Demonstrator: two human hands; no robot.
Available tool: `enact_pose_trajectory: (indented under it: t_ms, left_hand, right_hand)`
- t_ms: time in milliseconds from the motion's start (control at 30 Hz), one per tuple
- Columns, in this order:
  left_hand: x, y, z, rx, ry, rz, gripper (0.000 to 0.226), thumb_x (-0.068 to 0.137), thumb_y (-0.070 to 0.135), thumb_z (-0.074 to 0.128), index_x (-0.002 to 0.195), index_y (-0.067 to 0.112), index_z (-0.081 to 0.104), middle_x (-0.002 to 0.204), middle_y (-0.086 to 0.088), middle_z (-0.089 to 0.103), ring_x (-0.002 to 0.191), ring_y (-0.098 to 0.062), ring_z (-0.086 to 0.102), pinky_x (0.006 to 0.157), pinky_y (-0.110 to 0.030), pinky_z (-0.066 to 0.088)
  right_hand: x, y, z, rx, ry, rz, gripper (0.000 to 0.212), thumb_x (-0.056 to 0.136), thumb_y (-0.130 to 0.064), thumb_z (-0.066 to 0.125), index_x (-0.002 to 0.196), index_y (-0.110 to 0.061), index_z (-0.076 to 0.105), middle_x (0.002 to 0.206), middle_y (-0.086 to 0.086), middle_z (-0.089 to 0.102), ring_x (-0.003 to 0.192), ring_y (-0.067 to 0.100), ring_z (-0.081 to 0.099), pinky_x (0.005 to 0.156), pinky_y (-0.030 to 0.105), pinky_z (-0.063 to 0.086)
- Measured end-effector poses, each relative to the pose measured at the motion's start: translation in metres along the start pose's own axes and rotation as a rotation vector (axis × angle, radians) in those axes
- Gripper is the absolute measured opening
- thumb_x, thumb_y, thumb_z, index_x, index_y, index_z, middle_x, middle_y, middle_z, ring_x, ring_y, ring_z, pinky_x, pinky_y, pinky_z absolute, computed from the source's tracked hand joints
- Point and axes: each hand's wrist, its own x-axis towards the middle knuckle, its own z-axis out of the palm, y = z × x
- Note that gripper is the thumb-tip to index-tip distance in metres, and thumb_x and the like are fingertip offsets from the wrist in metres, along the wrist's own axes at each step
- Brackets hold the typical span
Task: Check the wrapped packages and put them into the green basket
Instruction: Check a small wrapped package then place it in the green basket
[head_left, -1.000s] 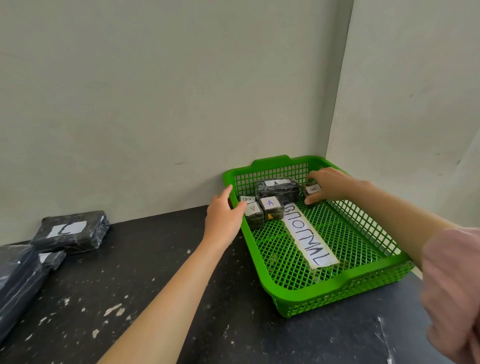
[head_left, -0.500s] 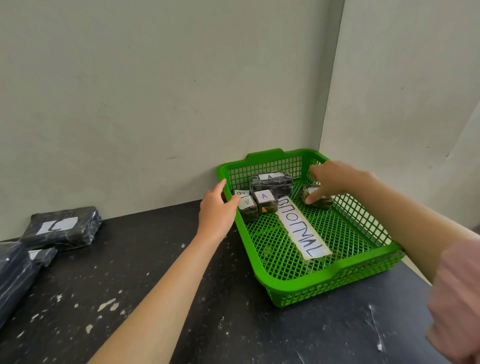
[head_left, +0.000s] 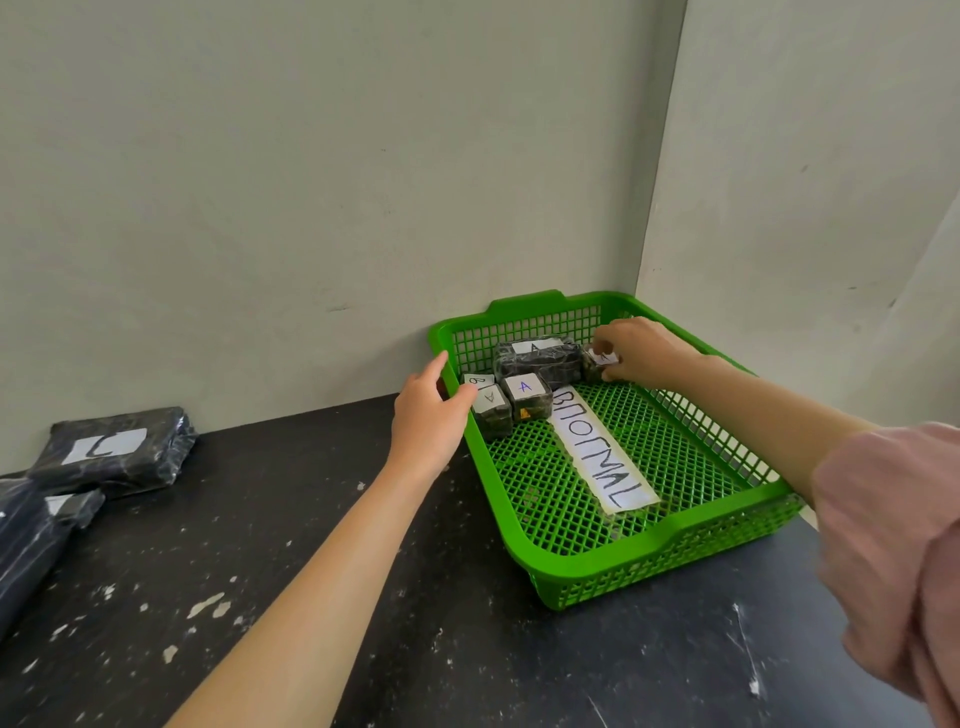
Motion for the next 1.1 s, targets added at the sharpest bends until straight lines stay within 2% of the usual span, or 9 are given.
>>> enact_pose_trajectory:
  t_ms: [100, 267, 433, 567, 633, 700, 833, 933, 1100]
  left_hand:
    - [-0.001, 0.001, 0.0, 0.002, -0.009, -0.003, 0.058, 0.093, 0.03, 0.052, 0.146, 0.026, 0.029, 0.129, -0.034, 0.047, 0.115, -0.048, 0.048, 0.09, -0.05, 0.046]
    - [0.0, -0.001, 0.001, -0.013, -0.003, -0.005, 0.058, 0.093, 0.03, 0.052, 0.145, 0.027, 0.03, 0.126, -0.032, 0.051, 0.116, -0.048, 0.047, 0.092, -0.05, 0.045]
    - [-0.002, 0.004, 0.001, -0.026, 0.019, 0.016, 0.057, 0.094, 0.026, 0.052, 0.146, 0.023, 0.03, 0.141, -0.011, 0.042, 0.128, -0.025, 0.041, 0.092, -0.028, 0.034]
    - [-0.004, 0.009, 0.001, -0.006, 0.022, 0.01, 0.056, 0.095, 0.024, 0.051, 0.147, 0.019, 0.029, 0.141, -0.012, 0.042, 0.126, -0.024, 0.042, 0.094, -0.029, 0.035]
    - [-0.008, 0.012, 0.0, 0.002, 0.025, 0.014, 0.056, 0.096, 0.023, 0.051, 0.147, 0.018, 0.028, 0.14, -0.013, 0.043, 0.116, -0.02, 0.049, 0.088, -0.026, 0.035]
    - [-0.011, 0.017, -0.002, 0.001, 0.02, 0.018, 0.056, 0.096, 0.023, 0.05, 0.147, 0.017, 0.027, 0.141, -0.012, 0.043, 0.092, -0.006, 0.053, 0.083, -0.023, 0.034]
    - [-0.026, 0.018, -0.012, -0.155, -0.031, -0.053, 0.05, 0.098, 0.03, 0.046, 0.144, 0.019, 0.033, 0.143, -0.009, 0.043, 0.12, -0.022, 0.051, 0.099, -0.033, 0.042]
    - [-0.054, 0.004, -0.039, -0.267, 0.037, -0.047, 0.04, 0.099, 0.029, 0.042, 0.137, 0.017, 0.045, 0.123, -0.002, 0.055, 0.095, -0.016, 0.06, 0.089, -0.033, 0.051]
    - [-0.117, -0.072, -0.127, 0.069, 0.191, 0.014, 0.035, 0.098, 0.031, 0.043, 0.13, 0.02, 0.051, 0.119, -0.001, 0.058, 0.099, -0.012, 0.057, 0.082, -0.025, 0.045]
  right_hand:
    - [-0.004, 0.005, 0.001, 0.042, 0.008, 0.041, 0.016, 0.084, -0.019, 0.067, 0.096, -0.009, 0.063, 0.103, 0.006, 0.06, 0.093, 0.019, 0.054, 0.081, 0.027, 0.044]
    - [-0.003, 0.002, 0.004, -0.002, -0.053, 0.015, 0.02, 0.088, -0.017, 0.062, 0.106, -0.009, 0.068, 0.107, 0.006, 0.066, 0.1, 0.021, 0.061, 0.092, 0.034, 0.05]
    - [-0.002, 0.008, -0.007, -0.003, -0.056, 0.017, 0.023, 0.088, -0.021, 0.063, 0.108, -0.011, 0.067, 0.109, 0.005, 0.065, 0.103, 0.02, 0.057, 0.094, 0.034, 0.046]
    - [-0.012, 0.007, -0.039, 0.102, -0.046, 0.026, 0.027, 0.088, -0.024, 0.062, 0.111, -0.01, 0.062, 0.11, 0.005, 0.065, 0.095, 0.018, 0.057, 0.095, 0.033, 0.046]
    - [-0.023, -0.004, -0.055, 0.168, 0.006, 0.016, 0.03, 0.089, -0.025, 0.061, 0.114, -0.008, 0.06, 0.109, 0.006, 0.064, 0.09, 0.016, 0.055, 0.09, 0.028, 0.046]
    - [-0.039, -0.025, -0.066, 0.285, 0.105, -0.005, 0.031, 0.09, -0.025, 0.06, 0.114, -0.006, 0.06, 0.105, 0.008, 0.065, 0.088, 0.017, 0.058, 0.087, 0.026, 0.047]
    - [-0.07, -0.091, -0.073, 0.553, 0.277, -0.038, 0.028, 0.091, -0.025, 0.058, 0.113, -0.008, 0.061, 0.099, 0.007, 0.066, 0.081, 0.017, 0.062, 0.082, 0.029, 0.053]
    - [-0.084, -0.154, -0.071, 0.718, 0.414, -0.063, 0.024, 0.09, -0.028, 0.06, 0.107, -0.011, 0.065, 0.092, 0.005, 0.068, 0.073, 0.013, 0.059, 0.075, 0.03, 0.054]
    - [-0.092, -0.27, -0.033, 0.978, 0.389, -0.143, 0.018, 0.089, -0.026, 0.061, 0.098, -0.011, 0.066, 0.081, 0.01, 0.068, 0.074, 0.023, 0.063, 0.068, 0.037, 0.053]
